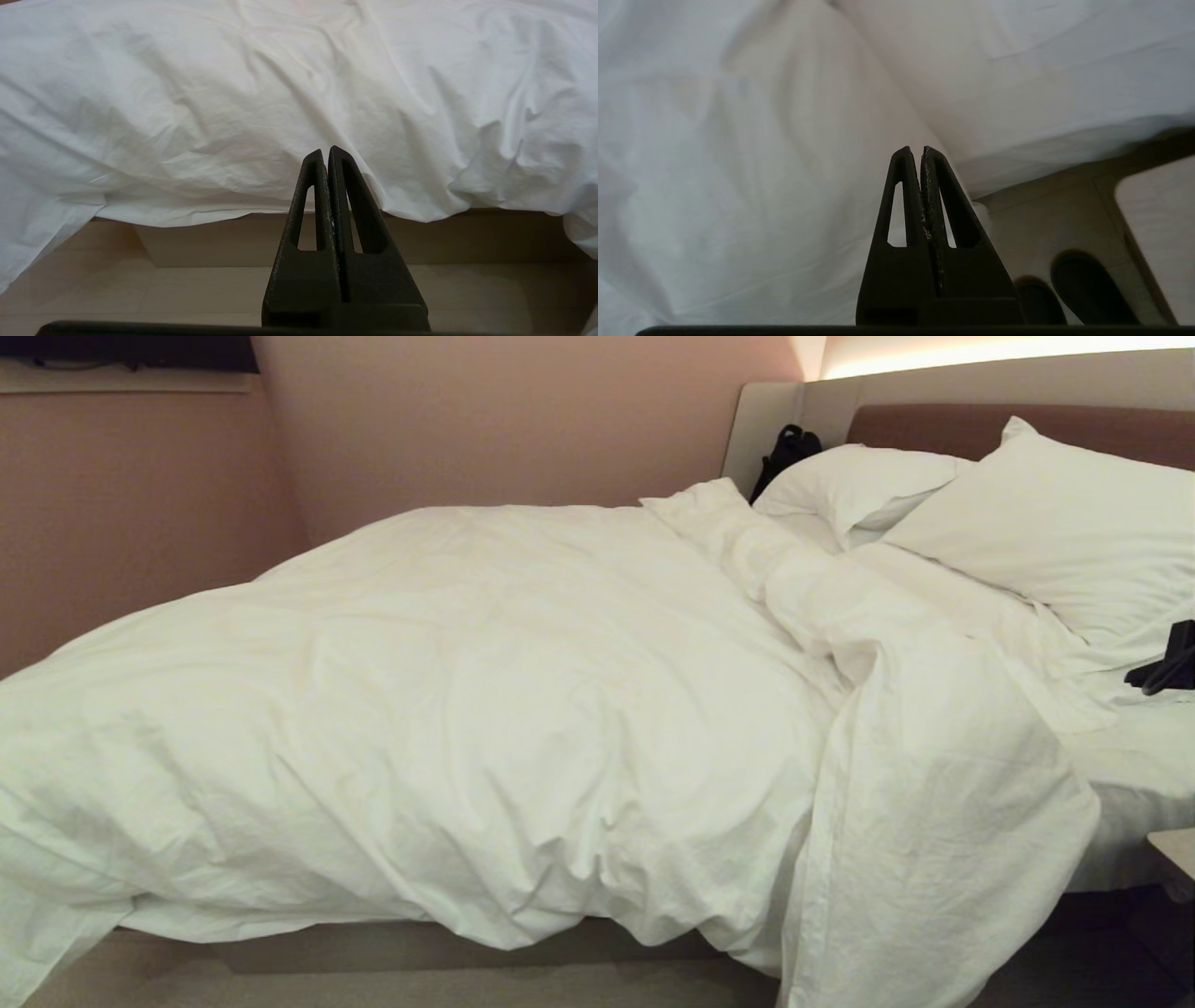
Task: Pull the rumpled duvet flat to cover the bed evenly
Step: Flatten the corners of the folded blanket
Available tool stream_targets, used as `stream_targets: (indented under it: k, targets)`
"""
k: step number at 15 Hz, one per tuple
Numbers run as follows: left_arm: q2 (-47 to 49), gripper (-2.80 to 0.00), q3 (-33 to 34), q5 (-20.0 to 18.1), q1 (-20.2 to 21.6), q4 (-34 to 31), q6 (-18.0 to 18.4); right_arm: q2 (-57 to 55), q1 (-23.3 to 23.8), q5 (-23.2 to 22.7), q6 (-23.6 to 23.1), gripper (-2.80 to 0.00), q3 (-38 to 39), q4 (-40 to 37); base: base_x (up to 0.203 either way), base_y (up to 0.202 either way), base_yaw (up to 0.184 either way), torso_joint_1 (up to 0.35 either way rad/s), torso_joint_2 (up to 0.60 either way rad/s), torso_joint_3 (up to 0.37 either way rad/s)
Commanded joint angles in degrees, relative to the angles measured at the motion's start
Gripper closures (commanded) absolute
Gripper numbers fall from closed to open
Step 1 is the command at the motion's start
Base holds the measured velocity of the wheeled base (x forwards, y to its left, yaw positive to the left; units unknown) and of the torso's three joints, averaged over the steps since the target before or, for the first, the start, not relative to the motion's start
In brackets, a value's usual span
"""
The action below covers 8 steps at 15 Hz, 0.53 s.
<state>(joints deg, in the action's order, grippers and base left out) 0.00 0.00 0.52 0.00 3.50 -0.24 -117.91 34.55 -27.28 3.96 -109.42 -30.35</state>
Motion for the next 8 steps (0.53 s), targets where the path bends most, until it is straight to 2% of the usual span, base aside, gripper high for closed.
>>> stream_targets:
  k: [1, 6, 8]
  targets:
    - [0.0, 0.0, 0.0, 0.0, 0.0, 0.0, 0.0, -2.0, 0.8, -0.3, 0.1, 0.0, -0.3, 0.4, 0.0, 0.0, 0.0, 0.0, 0.0, 0.0]
    - [0.0, 0.0, 0.0, 0.0, 0.0, 0.1, 0.0, -6.8, 0.9, -0.2, -2.0, 0.0, -0.1, 4.1, 0.0, 0.0, 0.0, 0.0, 0.0, 0.0]
    - [0.0, 0.0, 0.0, 0.0, 0.0, 0.0, 0.0, -6.8, 0.9, -2.4, -4.0, 0.0, 1.9, 5.0, 0.0, 0.0, 0.0, 0.0, 0.0, 0.0]
